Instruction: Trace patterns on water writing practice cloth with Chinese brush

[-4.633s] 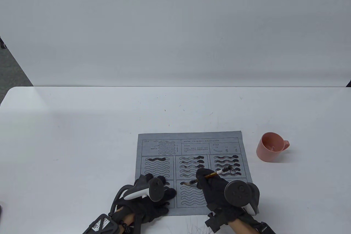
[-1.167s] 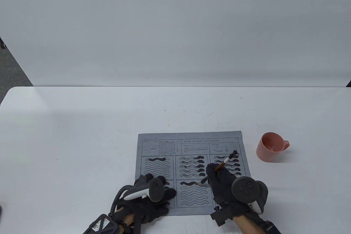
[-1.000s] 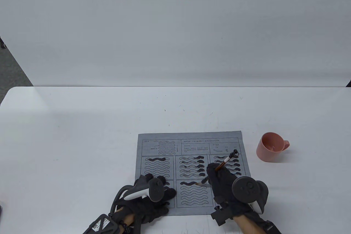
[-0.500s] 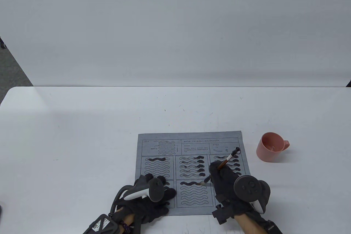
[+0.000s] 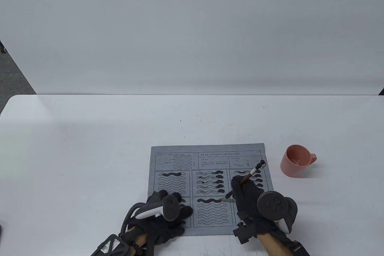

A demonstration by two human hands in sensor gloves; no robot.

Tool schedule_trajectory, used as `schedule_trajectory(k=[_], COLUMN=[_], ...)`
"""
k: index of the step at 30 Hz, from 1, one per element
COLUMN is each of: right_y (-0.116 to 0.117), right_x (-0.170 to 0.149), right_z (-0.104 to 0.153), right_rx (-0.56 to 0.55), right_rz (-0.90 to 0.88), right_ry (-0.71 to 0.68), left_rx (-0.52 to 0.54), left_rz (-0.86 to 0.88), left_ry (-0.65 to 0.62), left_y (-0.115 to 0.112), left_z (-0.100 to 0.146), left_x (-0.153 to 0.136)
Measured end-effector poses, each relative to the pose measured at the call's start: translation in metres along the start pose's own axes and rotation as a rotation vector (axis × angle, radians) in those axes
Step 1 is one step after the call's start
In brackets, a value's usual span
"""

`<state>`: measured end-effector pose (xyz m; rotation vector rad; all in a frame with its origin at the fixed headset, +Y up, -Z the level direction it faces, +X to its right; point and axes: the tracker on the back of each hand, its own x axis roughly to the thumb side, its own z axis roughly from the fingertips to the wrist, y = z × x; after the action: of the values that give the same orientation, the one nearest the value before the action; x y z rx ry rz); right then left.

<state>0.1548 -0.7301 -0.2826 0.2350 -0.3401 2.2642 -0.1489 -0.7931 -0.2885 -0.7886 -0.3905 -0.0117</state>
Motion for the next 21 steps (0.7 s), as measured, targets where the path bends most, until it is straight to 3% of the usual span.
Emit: schedule_trajectory(k=[21], right_y=[-0.0034], right_x=[-0.0010], right_z=[-0.0008], right_rx=[-0.019], right_rz=[0.014], right_ry=[0.006], left_rx=[0.000], left_rz=[0.000], left_ry=[0.000], left_y=[-0.0001], left_z=[0.0001], left_x=[0.0001])
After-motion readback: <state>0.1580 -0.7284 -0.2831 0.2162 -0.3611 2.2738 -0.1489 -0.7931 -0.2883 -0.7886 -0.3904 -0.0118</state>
